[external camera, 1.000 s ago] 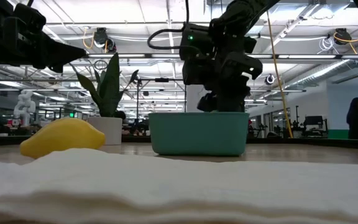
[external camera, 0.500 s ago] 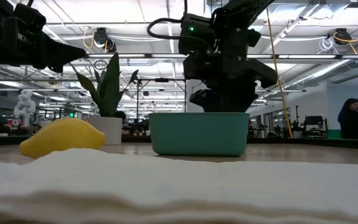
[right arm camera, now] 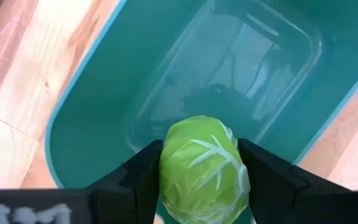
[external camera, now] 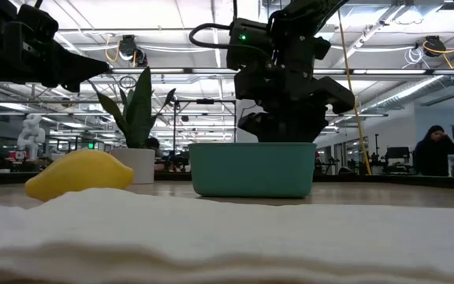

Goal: Pick and placing Produce into tupperware
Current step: Put the green cabbage into the blue bin

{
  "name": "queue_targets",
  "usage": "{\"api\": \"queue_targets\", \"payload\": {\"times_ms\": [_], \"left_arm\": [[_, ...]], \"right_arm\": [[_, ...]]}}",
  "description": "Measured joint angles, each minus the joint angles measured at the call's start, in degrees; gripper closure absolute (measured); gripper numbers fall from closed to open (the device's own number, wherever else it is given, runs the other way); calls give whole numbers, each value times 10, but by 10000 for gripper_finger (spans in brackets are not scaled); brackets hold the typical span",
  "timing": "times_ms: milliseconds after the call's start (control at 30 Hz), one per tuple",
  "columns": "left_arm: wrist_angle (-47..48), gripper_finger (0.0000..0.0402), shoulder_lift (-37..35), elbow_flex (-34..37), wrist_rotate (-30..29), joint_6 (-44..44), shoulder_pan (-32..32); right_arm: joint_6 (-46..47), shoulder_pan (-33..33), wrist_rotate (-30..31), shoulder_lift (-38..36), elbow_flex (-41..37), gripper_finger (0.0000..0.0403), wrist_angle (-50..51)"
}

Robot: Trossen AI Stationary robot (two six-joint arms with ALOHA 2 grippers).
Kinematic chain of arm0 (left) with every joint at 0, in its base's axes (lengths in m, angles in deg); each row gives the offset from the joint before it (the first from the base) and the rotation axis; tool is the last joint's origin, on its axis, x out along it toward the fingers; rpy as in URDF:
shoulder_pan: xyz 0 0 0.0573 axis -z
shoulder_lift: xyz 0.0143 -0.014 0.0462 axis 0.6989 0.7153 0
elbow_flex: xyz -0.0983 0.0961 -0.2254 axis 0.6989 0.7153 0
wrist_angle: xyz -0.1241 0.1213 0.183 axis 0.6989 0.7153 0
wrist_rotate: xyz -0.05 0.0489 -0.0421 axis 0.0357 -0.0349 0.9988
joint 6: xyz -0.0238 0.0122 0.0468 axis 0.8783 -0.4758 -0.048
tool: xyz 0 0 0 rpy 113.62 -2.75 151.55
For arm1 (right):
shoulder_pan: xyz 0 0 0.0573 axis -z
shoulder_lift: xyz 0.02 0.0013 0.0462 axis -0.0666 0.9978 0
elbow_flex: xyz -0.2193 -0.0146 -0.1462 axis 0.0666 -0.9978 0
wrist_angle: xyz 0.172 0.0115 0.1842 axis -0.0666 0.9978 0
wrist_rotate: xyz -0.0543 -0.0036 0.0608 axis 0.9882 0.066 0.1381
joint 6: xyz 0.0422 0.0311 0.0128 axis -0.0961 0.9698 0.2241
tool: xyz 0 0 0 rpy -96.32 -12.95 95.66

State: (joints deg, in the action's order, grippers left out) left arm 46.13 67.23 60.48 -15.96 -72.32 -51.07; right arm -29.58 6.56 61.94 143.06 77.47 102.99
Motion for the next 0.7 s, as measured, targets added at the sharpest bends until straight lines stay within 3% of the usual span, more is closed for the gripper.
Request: {"api": "queue_targets", "payload": {"times_ms": [700], "left_arm": [[0, 376, 0, 0, 0, 0, 0]], "right_arm": [[-8, -1, -3, 16, 0, 222, 32]]}}
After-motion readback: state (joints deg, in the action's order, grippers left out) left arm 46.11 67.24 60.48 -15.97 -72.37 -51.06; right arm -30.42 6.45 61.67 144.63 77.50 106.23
